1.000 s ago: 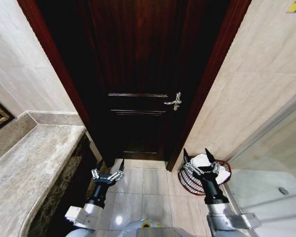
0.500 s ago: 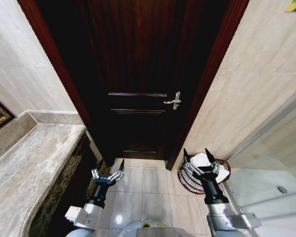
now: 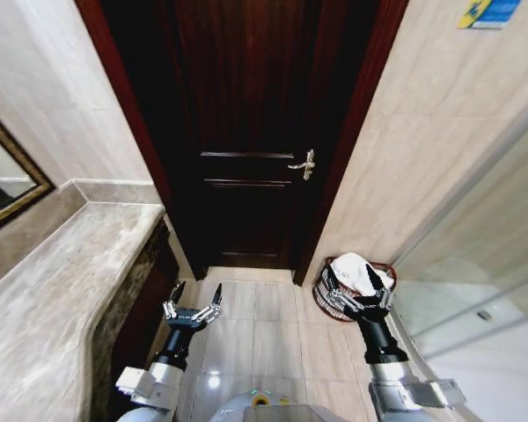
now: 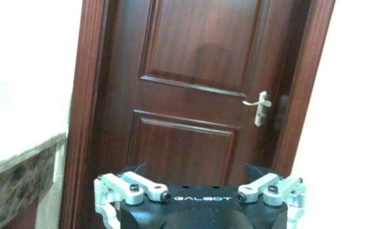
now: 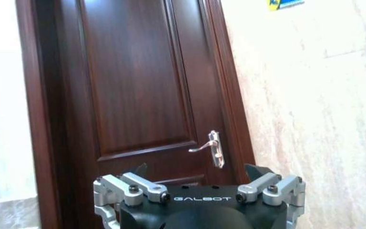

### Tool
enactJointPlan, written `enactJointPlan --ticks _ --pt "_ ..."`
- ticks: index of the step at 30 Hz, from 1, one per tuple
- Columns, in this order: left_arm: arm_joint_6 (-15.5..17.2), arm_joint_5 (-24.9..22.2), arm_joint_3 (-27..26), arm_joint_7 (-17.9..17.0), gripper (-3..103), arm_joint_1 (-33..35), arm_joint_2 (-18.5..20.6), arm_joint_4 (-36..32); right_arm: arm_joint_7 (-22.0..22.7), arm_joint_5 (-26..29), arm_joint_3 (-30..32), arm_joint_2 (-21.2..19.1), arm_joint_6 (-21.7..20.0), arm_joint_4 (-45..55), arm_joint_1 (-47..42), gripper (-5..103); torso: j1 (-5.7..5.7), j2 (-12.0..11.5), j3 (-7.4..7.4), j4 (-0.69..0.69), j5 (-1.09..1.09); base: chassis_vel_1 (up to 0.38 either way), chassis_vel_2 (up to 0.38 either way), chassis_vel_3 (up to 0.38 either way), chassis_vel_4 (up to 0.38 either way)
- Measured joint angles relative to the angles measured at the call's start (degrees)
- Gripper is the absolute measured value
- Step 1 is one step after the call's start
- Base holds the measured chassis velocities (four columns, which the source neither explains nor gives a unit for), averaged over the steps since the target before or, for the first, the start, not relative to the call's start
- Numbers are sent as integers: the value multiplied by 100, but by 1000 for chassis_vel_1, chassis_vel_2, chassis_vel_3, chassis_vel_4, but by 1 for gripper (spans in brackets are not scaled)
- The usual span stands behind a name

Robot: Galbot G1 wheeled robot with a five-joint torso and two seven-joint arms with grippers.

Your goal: Discard the used towel into the hamper.

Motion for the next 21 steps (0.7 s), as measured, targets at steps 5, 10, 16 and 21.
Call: enactJointPlan --ticks 5,10,16,21 --pt "0 0 0 0 100 0 -1 0 0 0 0 0 0 0 0 100 -2 2 -1 1 1 312 -336 -320 317" --pt "0 0 -1 0 100 2 -1 0 0 0 0 0 0 0 -2 100 -8 6 -4 2 0 245 -237 -258 269" --pt "0 0 0 0 100 -1 0 0 0 0 0 0 0 0 1 100 1 0 1 1 0 128 -116 -130 149" --pt "0 0 0 0 100 -2 -1 0 0 0 0 0 0 0 1 100 8 -3 3 1 0 70 -62 -50 88"
